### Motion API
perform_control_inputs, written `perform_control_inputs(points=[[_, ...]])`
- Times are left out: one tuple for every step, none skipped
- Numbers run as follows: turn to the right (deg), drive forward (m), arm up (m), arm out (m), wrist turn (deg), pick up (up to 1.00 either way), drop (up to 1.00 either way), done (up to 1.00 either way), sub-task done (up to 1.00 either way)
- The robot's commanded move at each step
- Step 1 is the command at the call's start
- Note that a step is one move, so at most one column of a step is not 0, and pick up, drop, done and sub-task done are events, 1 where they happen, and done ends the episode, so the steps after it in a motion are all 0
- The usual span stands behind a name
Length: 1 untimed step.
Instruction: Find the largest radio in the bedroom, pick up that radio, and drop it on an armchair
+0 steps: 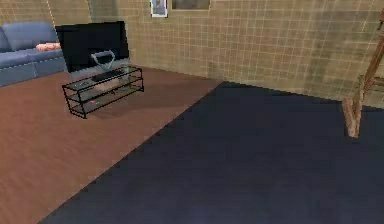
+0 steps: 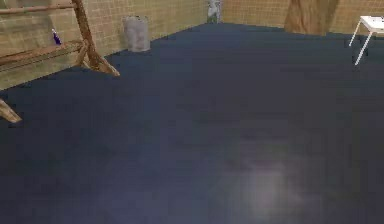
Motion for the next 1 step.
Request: perform_control_inputs(points=[[-45.0,0.0,0.0,0.0,0.0,0.0,0.0,0.0,0.0]])
